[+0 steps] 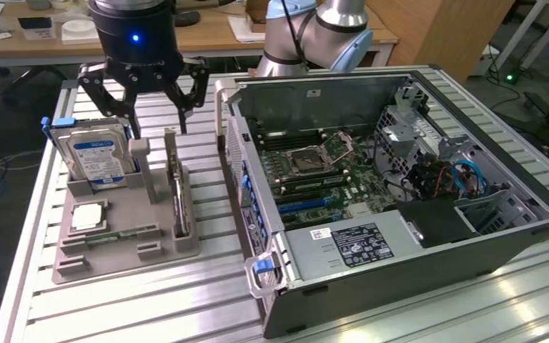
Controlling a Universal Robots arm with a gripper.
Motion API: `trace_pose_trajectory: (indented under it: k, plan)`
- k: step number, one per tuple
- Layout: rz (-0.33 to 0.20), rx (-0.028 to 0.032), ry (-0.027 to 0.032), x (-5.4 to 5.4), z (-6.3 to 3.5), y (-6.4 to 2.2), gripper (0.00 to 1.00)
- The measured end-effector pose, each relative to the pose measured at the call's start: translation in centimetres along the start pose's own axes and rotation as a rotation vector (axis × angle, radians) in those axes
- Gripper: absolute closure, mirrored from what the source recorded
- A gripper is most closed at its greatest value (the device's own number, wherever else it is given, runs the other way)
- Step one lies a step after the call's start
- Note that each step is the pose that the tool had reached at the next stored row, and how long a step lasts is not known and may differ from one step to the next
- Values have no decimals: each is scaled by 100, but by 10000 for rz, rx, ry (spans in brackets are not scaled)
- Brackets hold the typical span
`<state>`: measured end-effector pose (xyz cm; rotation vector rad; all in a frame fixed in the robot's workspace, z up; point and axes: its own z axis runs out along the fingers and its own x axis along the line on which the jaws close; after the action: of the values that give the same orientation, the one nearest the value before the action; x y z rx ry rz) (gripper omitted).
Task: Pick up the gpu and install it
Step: 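Pick up the gpu and move the gpu toward the slot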
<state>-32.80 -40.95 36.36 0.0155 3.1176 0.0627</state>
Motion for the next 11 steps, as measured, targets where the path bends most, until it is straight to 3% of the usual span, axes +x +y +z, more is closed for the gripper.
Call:
trace_pose_trajectory:
  k: [11]
  plan:
    - [0,29,-1,3,139,-5,35]
